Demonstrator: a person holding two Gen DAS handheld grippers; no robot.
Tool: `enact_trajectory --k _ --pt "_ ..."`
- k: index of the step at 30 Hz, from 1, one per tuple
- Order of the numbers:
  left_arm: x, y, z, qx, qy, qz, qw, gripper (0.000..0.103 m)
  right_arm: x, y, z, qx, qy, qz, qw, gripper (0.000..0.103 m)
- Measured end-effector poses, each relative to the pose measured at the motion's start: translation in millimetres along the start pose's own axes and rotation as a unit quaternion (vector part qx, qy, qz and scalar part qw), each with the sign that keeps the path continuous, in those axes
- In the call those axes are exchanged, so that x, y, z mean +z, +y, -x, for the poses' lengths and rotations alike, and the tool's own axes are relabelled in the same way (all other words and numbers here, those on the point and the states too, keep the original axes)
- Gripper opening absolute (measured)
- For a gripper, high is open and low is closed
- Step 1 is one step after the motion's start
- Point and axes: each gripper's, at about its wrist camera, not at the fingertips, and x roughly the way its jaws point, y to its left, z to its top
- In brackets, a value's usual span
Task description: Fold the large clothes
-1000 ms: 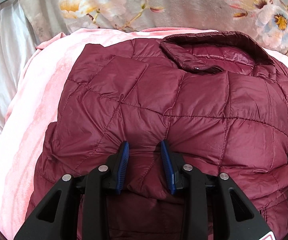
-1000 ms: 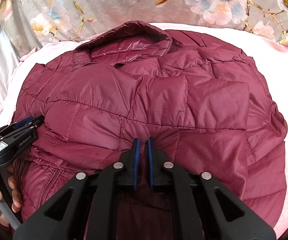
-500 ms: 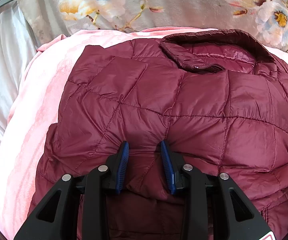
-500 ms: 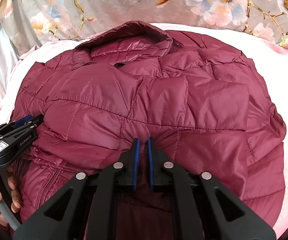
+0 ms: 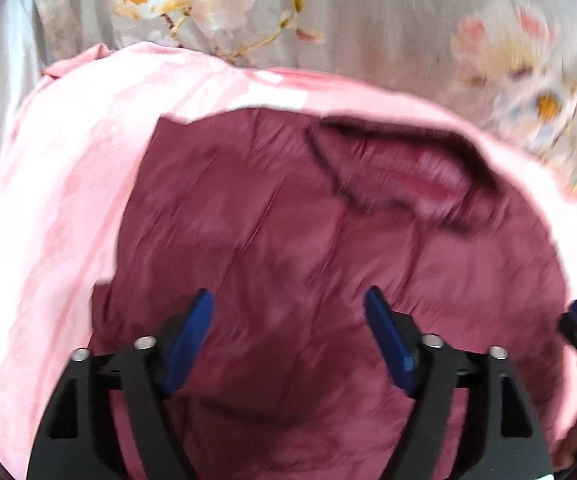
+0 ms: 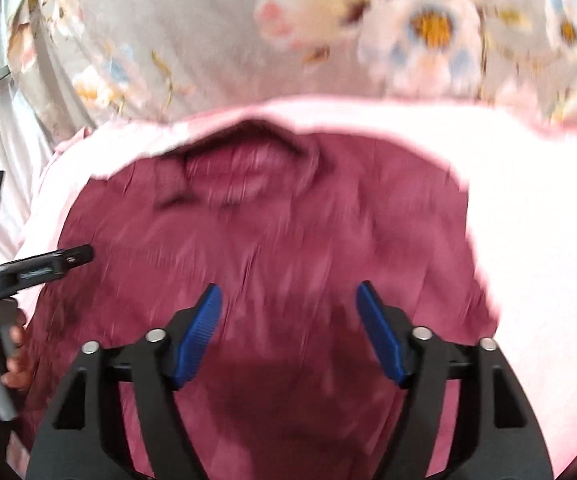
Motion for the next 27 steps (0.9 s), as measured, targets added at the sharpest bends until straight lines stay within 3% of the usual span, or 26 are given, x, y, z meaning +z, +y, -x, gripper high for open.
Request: enact_trajectory --k 3,8,10,17,18,20,22,24,27 --pt "31 -4 -15 -0.028 0.008 0.021 0.9993 0.079 31 -15 -28 0.015 -0.008 -0.045 0.999 0.076" --pt "59 -1 -68 -0.075 0.063 0.083 0.9917 0.079 56 -43 -88 0.058 0.027 -0.145 0.987 0.076" --pt "60 0 -85 -0.075 0.075 0.101 0.9892 0.079 55 -47 -107 0.069 0.050 -0.171 0.982 0.076" --pt "65 -16 -93 -0.094 0.063 0.089 0.9895 0.077 44 -22 -137 0.144 0.098 -0.200 0.964 0.058" --pt "66 -19 -94 -0.094 0.064 0.086 0.9898 0.073 45 -17 -140 0.152 0.102 -0.202 0.962 0.053" --pt "66 -24 -96 -0.097 0.068 0.078 0.9898 0.060 46 -11 -145 0.187 0.114 -0.218 0.951 0.013" --pt "66 -28 -100 -0.099 0.080 0.069 0.9894 0.025 50 -9 -134 0.215 0.092 -0.232 0.944 0.009" --pt "63 -29 -104 -0.081 0.088 0.059 0.9911 0.018 54 -6 -114 0.200 0.059 -0.202 0.957 0.008" --pt "56 -27 -103 -0.063 0.080 0.042 0.9940 0.014 49 1 -101 0.126 0.047 -0.132 0.982 0.007"
